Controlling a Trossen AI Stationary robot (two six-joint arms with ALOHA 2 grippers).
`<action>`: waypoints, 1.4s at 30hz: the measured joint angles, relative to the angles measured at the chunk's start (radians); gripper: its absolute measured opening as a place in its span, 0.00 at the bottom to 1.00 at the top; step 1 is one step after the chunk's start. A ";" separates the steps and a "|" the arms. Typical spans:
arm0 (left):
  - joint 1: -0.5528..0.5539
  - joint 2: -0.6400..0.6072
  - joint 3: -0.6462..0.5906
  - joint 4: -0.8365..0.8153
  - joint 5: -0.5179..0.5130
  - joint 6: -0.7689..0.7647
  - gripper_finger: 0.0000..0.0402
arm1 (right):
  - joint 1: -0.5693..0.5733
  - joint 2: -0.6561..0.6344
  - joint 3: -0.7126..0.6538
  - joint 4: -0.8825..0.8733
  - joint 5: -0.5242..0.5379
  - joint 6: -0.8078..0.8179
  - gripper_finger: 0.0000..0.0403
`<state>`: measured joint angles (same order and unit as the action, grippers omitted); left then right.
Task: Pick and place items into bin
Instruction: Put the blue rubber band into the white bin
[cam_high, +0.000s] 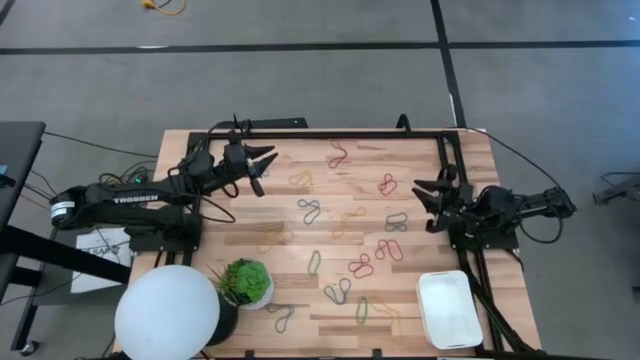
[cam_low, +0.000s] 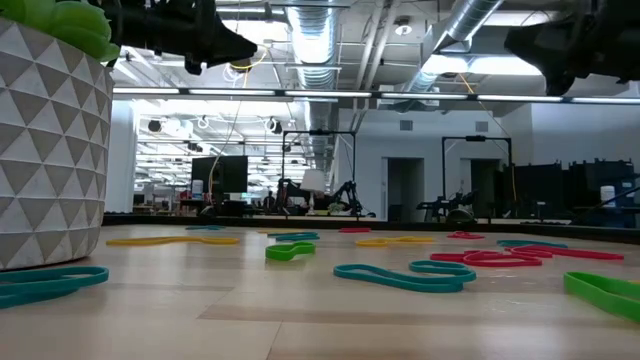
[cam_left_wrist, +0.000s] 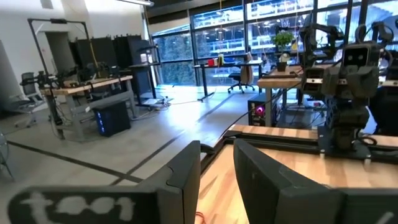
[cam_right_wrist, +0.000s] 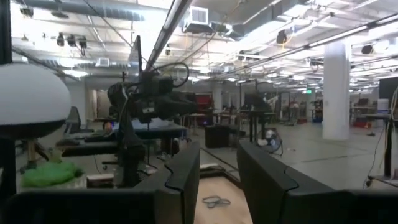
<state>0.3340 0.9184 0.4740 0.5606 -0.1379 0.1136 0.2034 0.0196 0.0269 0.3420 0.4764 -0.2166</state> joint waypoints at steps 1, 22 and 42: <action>0.000 0.000 0.000 0.000 0.000 -0.006 0.22 | -0.005 0.000 0.000 0.001 0.009 -0.001 0.25; 0.000 0.000 0.000 -0.003 0.000 -0.066 0.22 | -0.039 0.000 0.000 -0.204 0.097 0.128 0.25; 0.000 0.000 0.000 -0.002 0.000 -0.068 0.22 | 0.053 0.099 0.069 -0.418 0.074 0.081 0.25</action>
<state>0.3340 0.9184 0.4740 0.5588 -0.1375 0.0452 0.2564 0.1190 0.0956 -0.0764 0.5500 -0.1358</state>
